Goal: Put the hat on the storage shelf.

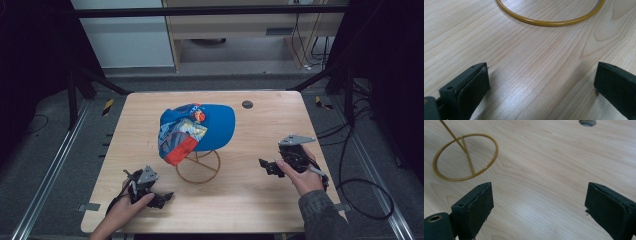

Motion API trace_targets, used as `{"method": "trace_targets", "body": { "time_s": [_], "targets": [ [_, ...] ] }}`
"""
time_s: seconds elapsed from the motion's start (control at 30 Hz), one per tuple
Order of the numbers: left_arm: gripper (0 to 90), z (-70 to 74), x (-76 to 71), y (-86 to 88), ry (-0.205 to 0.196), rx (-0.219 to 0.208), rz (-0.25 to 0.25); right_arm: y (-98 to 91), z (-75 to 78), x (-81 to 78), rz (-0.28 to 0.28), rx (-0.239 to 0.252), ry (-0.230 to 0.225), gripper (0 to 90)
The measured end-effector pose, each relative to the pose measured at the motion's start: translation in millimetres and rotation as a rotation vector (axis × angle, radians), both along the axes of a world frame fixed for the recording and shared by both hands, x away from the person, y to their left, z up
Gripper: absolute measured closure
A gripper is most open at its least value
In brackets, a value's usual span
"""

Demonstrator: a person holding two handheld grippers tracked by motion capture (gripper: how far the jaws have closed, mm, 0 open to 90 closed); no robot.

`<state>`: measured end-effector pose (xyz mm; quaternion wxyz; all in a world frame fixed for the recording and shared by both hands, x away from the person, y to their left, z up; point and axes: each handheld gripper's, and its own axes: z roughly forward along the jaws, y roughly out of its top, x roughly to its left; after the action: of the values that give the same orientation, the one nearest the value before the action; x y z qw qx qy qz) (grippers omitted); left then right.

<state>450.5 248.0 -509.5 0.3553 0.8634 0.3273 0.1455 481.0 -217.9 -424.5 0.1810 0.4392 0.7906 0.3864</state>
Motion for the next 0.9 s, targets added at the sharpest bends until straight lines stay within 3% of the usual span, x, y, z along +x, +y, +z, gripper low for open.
{"method": "trace_targets", "body": {
  "time_s": [0.47, 0.67, 0.9],
  "targets": [
    [0.0, -0.1, -0.1, -0.1, 0.000, -0.002, 0.002, -7.1, -36.0, -9.5, -0.041, 0.020, 0.044, 9.9],
    [0.0, 0.2, -0.1, 0.1, 0.000, 0.003, 0.000, -8.9, -58.4, -10.0, -0.086, 0.049, 0.079, 10.0],
    [0.0, 0.1, -0.1, 0.1, 0.000, 0.003, 0.000, -8.2, -74.1, -9.1, -0.118, 0.029, 0.099, 10.3]
  ]
}}
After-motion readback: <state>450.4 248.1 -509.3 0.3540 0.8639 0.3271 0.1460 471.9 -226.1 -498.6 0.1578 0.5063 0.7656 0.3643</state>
